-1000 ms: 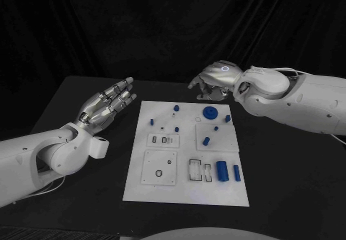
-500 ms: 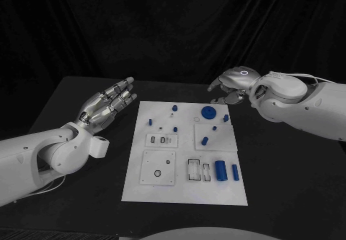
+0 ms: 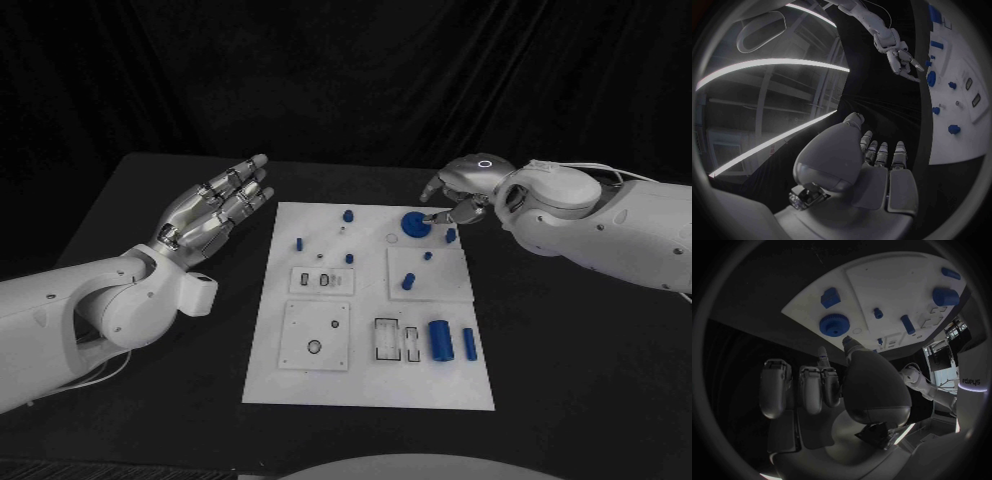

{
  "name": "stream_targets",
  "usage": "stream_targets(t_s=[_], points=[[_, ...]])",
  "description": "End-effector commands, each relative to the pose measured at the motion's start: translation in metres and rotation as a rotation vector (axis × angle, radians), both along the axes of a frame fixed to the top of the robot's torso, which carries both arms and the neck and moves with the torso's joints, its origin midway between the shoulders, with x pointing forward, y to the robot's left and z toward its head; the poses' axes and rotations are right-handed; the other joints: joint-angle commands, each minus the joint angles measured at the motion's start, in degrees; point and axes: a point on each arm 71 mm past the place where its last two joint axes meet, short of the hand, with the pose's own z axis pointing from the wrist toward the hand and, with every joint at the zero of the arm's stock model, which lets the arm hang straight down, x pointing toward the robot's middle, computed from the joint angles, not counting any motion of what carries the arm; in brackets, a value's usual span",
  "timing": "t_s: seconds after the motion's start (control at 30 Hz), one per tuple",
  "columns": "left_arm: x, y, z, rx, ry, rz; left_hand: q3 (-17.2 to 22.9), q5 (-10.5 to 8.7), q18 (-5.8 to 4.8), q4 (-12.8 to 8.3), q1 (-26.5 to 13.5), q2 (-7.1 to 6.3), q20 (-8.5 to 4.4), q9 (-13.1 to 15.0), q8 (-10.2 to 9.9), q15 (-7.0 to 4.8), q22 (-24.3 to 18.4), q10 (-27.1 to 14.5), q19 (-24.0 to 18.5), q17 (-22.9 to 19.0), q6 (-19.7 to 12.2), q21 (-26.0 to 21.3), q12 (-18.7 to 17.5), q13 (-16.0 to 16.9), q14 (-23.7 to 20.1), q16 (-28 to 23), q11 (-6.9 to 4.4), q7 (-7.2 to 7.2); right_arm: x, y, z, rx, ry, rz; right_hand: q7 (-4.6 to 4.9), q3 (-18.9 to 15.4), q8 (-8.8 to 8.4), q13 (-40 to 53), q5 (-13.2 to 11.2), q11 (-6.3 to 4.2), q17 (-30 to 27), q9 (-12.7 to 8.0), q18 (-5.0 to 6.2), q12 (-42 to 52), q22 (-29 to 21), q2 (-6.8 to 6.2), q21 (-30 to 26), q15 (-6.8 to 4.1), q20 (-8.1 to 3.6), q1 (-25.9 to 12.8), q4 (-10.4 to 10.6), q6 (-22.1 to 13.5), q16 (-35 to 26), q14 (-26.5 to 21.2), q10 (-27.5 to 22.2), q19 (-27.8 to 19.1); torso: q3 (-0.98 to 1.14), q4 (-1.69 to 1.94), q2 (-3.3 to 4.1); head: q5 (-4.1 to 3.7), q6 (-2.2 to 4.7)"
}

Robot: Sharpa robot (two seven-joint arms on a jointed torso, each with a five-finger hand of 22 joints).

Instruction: Assemble the parts on the task board

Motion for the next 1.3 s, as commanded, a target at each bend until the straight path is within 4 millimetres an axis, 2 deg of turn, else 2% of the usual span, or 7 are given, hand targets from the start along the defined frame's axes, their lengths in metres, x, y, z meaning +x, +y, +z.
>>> stream_targets(t_s=[0.03, 0.23, 0.5, 0.7, 0.9, 1.0, 1.3], points=[[0.0, -0.002, 0.002, -0.013, -0.011, -0.016, 0.22, 0.27, 1.04, 0.03, 0.72, -0.07, 0.36, 0.07, 0.26, 0.32, 0.06, -0.08, -0.03, -0.09, -0.17, -0.16, 0.27, 0.08, -0.13, -0.21, 0.21, 0.21, 0.0, 0.001, -0.005, -0.004, 0.016, -0.012, -0.17, -0.2, 0.58, 15.04, 0.32, -0.4, 15.06, 0.45, -0.27, 0.19, 9.24, -0.65, 0.11, -0.43, -0.03, -0.55, 0.29, 0.97, 0.15, 5.84, 6.18, 0.5, -0.12, 0.09, -0.12, -0.1, -0.05], [0.0, -0.002, 0.002, -0.014, -0.011, -0.02, 0.32, 0.26, 1.03, 0.03, 0.73, -0.09, 0.42, 0.05, 0.24, 0.44, 0.05, -0.09, -0.05, -0.09, -0.25, -0.18, 0.26, 0.07, -0.13, -0.21, 0.19, 0.19, 0.002, 0.005, -0.011, -0.009, 0.03, -0.018, -0.16, -0.67, 0.49, 15.04, -0.23, -0.54, 15.06, 1.61, 0.12, 0.19, 8.34, -2.22, -1.54, 0.08, 0.37, -1.22, 0.36, 0.21, 0.15, 5.84, 6.18, -0.65, -0.19, 0.1, -0.25, 0.01, -0.05], [0.0, -0.002, 0.002, -0.014, -0.011, -0.019, 0.38, 0.25, 1.02, 0.02, 0.74, -0.09, 0.46, 0.05, 0.23, 0.52, 0.05, -0.1, -0.05, -0.09, -0.28, -0.18, 0.22, 0.06, -0.13, -0.21, 0.2, 0.19, 0.002, 0.009, -0.013, -0.003, 0.025, -0.008, -0.04, -0.28, 0.59, 15.04, 0.09, -0.19, 15.06, 3.05, 0.2, 0.19, 8.42, -2.03, -2.04, 0.59, 0.92, 0.37, 0.22, -0.43, 0.15, 5.84, 6.18, -1.08, -0.15, 0.1, -0.21, -0.04, -0.01], [0.0, -0.003, 0.002, -0.015, -0.01, -0.023, 0.43, 0.24, 1.01, 0.02, 0.75, -0.09, 0.48, 0.04, 0.22, 0.57, 0.05, -0.09, -0.05, -0.09, -0.3, -0.18, 0.37, 0.09, -0.13, -0.21, 0.22, 0.19, 0.003, 0.01, -0.015, -0.011, 0.036, -0.02, 0.14, 0.52, 0.4, 15.04, 4.59, 0.0, 15.06, 4.3, -0.13, 0.19, 9.51, -1.15, -0.83, 0.74, 1.09, 3.09, -0.66, -1.64, 0.15, 5.84, 6.18, -0.13, -0.16, 0.17, -0.17, -0.06, -0.07], [0.0, -0.003, 0.001, -0.015, -0.01, -0.024, 0.59, 0.23, 0.99, 0.0, 0.79, -0.11, 0.56, 0.05, 0.22, 0.71, 0.05, -0.06, -0.05, -0.09, -0.28, -0.18, 0.48, 0.12, -0.13, -0.21, 0.32, 0.26, 0.005, 0.008, -0.018, -0.025, 0.05, -0.035, 0.19, 1.33, 0.69, 15.04, 13.94, -0.07, 15.06, 6.42, -0.57, 0.19, 10.79, -0.16, 0.73, 0.69, 1.02, 3.74, -1.89, -4.01, 0.15, 5.84, 6.18, 1.14, -0.2, 0.04, -0.13, 0.11, -0.07], [0.0, -0.002, 0.001, -0.015, -0.01, -0.023, 0.62, 0.23, 0.99, 0.0, 0.8, -0.12, 0.57, 0.04, 0.22, 0.72, 0.05, -0.06, -0.05, -0.09, -0.3, -0.18, 0.51, 0.12, -0.13, -0.21, 0.34, 0.27, 0.006, 0.008, -0.019, -0.029, 0.054, -0.039, 0.25, 1.52, 0.98, 15.04, 15.49, -0.02, 15.06, 6.92, -0.62, 0.19, 10.95, 0.02, 0.9, 0.72, 1.04, 3.47, -1.94, -4.39, 0.15, 5.84, 6.18, 1.29, -0.19, 0.07, -0.1, 0.05, 0.03], [0.001, -0.004, 0.001, -0.017, -0.008, -0.03, 0.7, 0.23, 0.98, -0.02, 0.81, -0.15, 0.61, 0.04, 0.21, 0.77, 0.05, -0.05, -0.06, -0.09, -0.33, -0.19, 0.55, 0.13, -0.13, -0.21, 0.4, 0.3, 0.01, 0.013, -0.022, -0.043, 0.068, -0.044, 0.69, 1.09, 1.81, 15.04, 12.36, 0.31, 15.06, 8.39, -0.72, 0.19, 11.31, 0.12, 1.19, 0.96, 1.24, 1.53, -1.32, -5.82, 0.15, 5.84, 6.18, 1.58, -0.16, 0.07, -0.12, -0.17, 0.15]])
